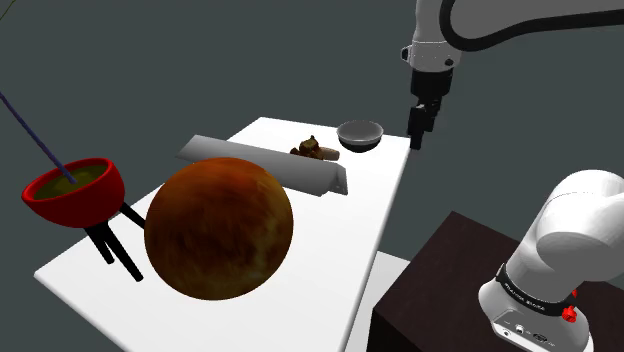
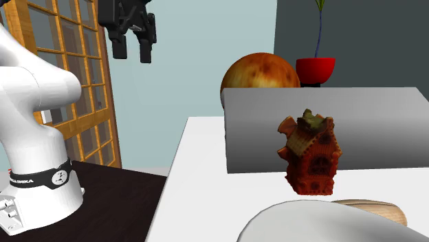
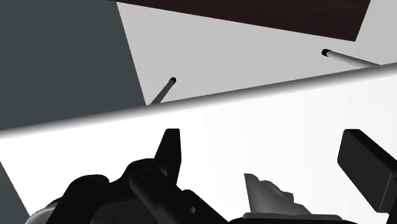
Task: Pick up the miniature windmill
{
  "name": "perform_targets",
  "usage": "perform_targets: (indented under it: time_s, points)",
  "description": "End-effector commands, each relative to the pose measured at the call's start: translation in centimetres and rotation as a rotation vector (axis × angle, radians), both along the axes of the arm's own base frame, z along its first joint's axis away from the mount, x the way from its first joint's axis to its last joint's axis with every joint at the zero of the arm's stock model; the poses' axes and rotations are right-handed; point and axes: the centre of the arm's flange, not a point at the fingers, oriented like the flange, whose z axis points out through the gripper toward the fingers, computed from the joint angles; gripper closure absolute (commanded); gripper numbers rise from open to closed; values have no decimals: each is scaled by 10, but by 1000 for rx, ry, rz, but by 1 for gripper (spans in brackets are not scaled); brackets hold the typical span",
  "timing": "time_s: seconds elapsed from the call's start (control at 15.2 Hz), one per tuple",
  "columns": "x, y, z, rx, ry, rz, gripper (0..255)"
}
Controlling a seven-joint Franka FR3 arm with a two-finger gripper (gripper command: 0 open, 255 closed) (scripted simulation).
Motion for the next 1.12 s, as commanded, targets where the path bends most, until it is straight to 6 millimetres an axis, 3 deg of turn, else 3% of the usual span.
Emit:
perform_targets:
  time_s: [0.0, 1.06]
  points:
    - [0, 0, 0, 0, 0, 0, 0]
    - [202, 63, -27, -96, 6, 204, 0]
